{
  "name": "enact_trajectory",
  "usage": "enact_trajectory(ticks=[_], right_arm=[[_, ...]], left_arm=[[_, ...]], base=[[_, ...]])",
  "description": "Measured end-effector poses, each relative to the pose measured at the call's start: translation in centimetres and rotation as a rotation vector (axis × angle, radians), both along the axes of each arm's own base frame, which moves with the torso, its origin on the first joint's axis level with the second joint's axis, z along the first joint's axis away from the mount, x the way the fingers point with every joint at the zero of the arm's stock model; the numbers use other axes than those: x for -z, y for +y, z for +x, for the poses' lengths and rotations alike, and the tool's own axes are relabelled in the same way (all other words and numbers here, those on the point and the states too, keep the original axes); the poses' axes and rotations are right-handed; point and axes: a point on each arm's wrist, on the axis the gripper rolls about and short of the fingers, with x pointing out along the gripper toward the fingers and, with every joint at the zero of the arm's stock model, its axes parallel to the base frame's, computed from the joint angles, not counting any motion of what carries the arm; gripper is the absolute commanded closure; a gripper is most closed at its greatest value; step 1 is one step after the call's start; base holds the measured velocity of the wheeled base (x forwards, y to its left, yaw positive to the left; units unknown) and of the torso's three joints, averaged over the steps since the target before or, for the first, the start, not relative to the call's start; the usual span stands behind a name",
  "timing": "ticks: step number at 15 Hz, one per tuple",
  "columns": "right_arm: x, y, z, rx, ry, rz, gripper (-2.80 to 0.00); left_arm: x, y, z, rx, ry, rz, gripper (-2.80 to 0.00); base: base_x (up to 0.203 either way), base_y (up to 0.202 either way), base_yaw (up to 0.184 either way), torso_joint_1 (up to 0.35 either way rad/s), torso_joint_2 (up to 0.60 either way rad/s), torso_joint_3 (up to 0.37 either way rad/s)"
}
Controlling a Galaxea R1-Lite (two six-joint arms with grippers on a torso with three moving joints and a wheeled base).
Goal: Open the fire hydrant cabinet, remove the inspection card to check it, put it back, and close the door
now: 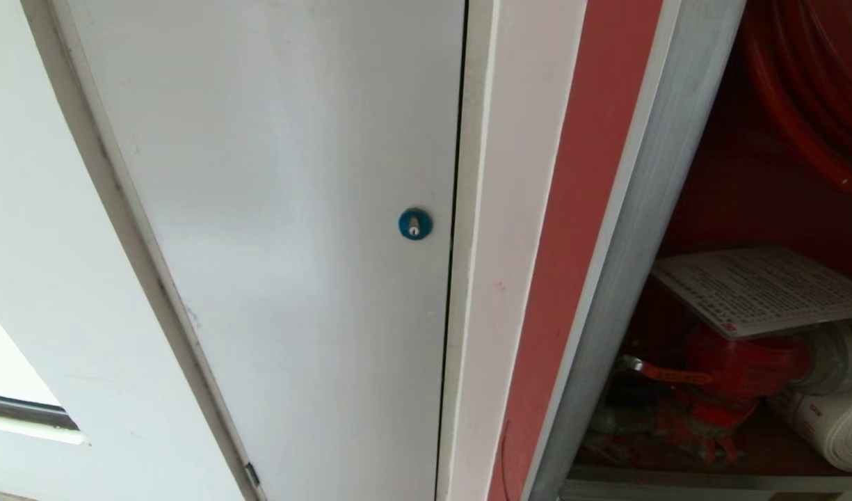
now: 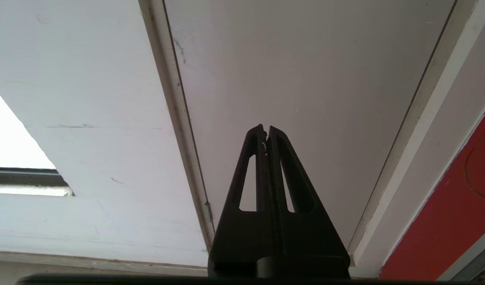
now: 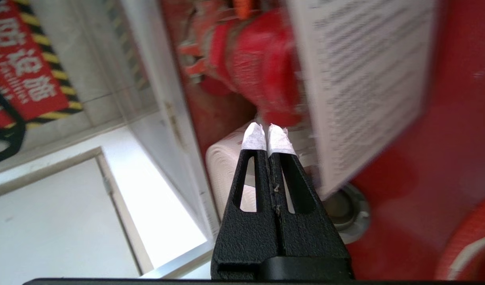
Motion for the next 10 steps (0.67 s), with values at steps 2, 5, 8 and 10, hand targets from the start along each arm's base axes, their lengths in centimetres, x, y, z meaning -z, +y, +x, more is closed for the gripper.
enact_trajectory(ticks=[2,5,8,10], right_arm=[[0.3,0.1,-0.2,-0.005,0.014,0.003,0.00],[0.6,0.1,0.5,-0.019,0.023,0.018,0.00],[0.9,0.0,1.9,-0.023,0.031,0.026,0.00],[1.0,-0.1,2.5,-0.024,0.036,0.028,0.00]], left_arm=[[0.0,0.0,0.0,0.000,0.000,0.000,0.00],[0.0,0.0,0.0,0.000,0.000,0.000,0.00],[0.0,0.0,0.0,0.001,0.000,0.000,0.00],[0.0,0.0,0.0,0.001,0.000,0.000,0.00]], base=[[0.000,0.000,0.000,0.000,0.00,0.000],[0.000,0.000,0.000,0.000,0.00,0.000],[0.000,0.000,0.000,0.000,0.00,0.000],[0.000,0.000,0.000,0.000,0.00,0.000]])
